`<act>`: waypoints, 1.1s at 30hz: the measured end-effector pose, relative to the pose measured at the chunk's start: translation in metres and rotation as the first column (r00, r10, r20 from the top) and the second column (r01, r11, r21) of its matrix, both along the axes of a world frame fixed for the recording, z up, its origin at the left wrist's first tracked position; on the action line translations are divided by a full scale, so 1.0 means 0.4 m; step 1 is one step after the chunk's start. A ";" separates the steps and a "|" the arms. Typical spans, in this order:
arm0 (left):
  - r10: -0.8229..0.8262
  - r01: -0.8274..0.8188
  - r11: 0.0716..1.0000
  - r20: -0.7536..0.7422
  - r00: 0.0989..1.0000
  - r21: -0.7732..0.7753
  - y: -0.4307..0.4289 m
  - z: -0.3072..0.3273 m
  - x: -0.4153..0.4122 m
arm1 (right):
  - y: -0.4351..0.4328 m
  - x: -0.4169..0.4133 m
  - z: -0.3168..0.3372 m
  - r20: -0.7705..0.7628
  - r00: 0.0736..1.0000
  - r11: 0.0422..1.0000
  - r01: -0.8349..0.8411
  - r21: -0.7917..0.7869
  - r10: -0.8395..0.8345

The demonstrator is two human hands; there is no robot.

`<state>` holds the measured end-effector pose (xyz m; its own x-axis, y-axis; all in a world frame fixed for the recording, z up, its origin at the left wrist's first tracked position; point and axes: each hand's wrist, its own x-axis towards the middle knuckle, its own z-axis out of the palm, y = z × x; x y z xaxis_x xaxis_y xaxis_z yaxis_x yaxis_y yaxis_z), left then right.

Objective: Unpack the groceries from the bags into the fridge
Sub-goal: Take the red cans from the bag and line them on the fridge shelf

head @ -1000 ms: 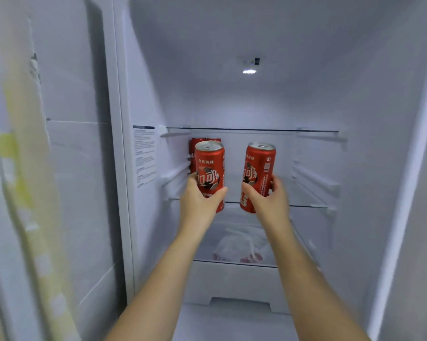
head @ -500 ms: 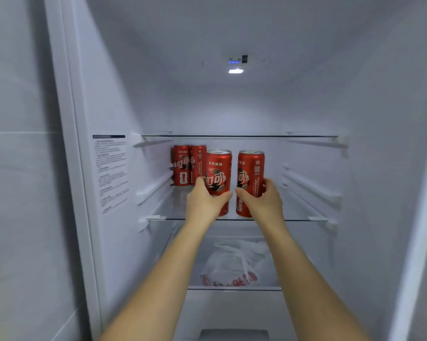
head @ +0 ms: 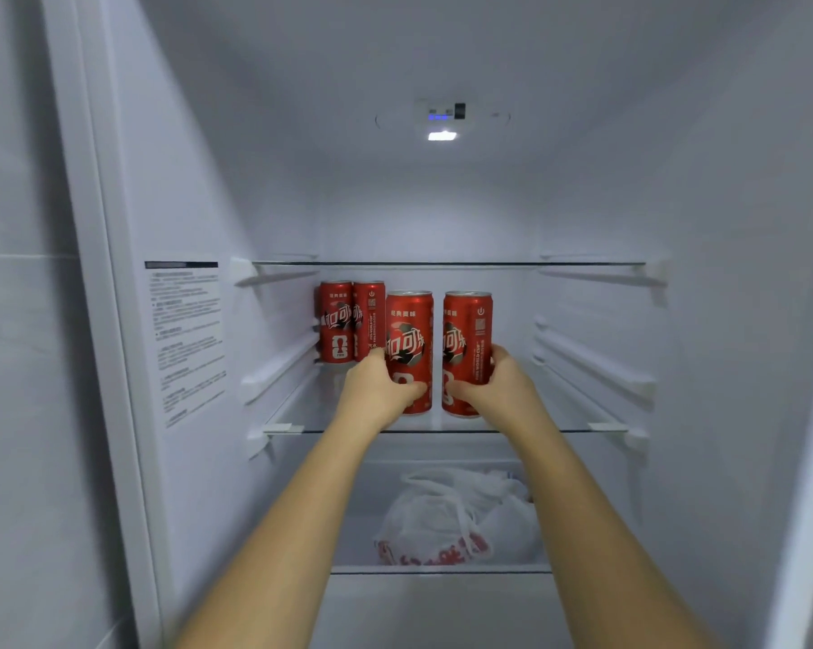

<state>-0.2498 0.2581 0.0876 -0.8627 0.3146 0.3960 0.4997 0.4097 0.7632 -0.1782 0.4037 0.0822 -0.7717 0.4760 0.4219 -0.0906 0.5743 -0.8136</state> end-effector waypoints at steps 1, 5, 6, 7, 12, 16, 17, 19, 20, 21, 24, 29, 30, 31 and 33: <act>0.005 -0.005 1.000 -0.004 1.000 -0.007 0.006 0.002 -0.008 | 0.000 -0.009 0.004 0.013 1.000 1.000 0.013 0.013 -0.014; 0.045 -0.047 0.998 -0.042 0.998 -0.043 0.041 0.005 -0.051 | 0.015 -0.065 0.014 0.059 0.997 0.998 0.057 0.002 -0.057; 0.063 -0.066 0.996 -0.050 0.997 -0.061 0.050 0.005 -0.067 | 0.020 -0.080 0.017 0.073 0.995 0.998 0.069 0.009 -0.070; 0.079 -0.084 0.992 -0.059 0.995 -0.090 0.058 0.006 -0.085 | 0.026 -0.097 0.021 0.086 0.993 0.997 0.080 0.022 -0.081; 0.162 -0.193 0.918 -0.115 0.980 -0.346 0.087 0.043 -0.175 | 0.055 -0.191 0.047 0.167 0.980 0.990 0.095 0.106 -0.112; 0.210 -0.245 0.805 -0.127 0.970 -0.541 0.123 0.065 -0.256 | 0.085 -0.276 0.053 0.204 0.970 0.985 0.102 0.140 -0.130; 0.217 -0.249 0.792 -0.123 0.968 -0.558 0.132 0.063 -0.277 | 0.090 -0.296 0.052 0.206 0.970 0.984 0.102 0.145 -0.131; 0.234 -0.273 0.777 -0.141 0.962 -0.568 0.148 0.062 -0.313 | 0.100 -0.336 0.052 0.208 0.968 0.982 0.106 0.156 -0.138; 0.240 -0.289 0.768 -0.162 0.957 -0.572 0.154 0.060 -0.327 | 0.105 -0.352 0.054 0.208 0.968 0.981 0.108 0.159 -0.141; 0.244 -0.307 0.762 -0.186 0.952 -0.571 0.159 0.060 -0.338 | 0.110 -0.367 0.056 0.207 0.968 0.981 0.110 0.162 -0.143; 0.244 -0.325 0.767 -0.217 0.945 -0.554 0.168 0.052 -0.358 | 0.120 -0.394 0.058 0.201 0.968 0.979 0.120 0.163 -0.152; 0.247 -0.320 0.829 -0.214 0.945 -0.459 0.178 0.022 -0.378 | 0.135 -0.416 0.037 0.135 0.977 0.984 0.151 0.099 -0.163; 0.245 -0.315 0.840 -0.210 0.947 -0.442 0.177 0.022 -0.379 | 0.138 -0.420 0.034 0.128 0.979 0.984 0.148 0.099 -0.160; 0.243 -0.313 0.847 -0.210 0.947 -0.430 0.177 0.023 -0.379 | 0.139 -0.421 0.033 0.123 0.980 0.985 0.144 0.099 -0.155; 0.231 -0.314 0.853 -0.239 0.943 -0.416 0.178 0.025 -0.377 | 0.140 -0.421 0.031 0.113 0.983 0.987 0.133 0.095 -0.143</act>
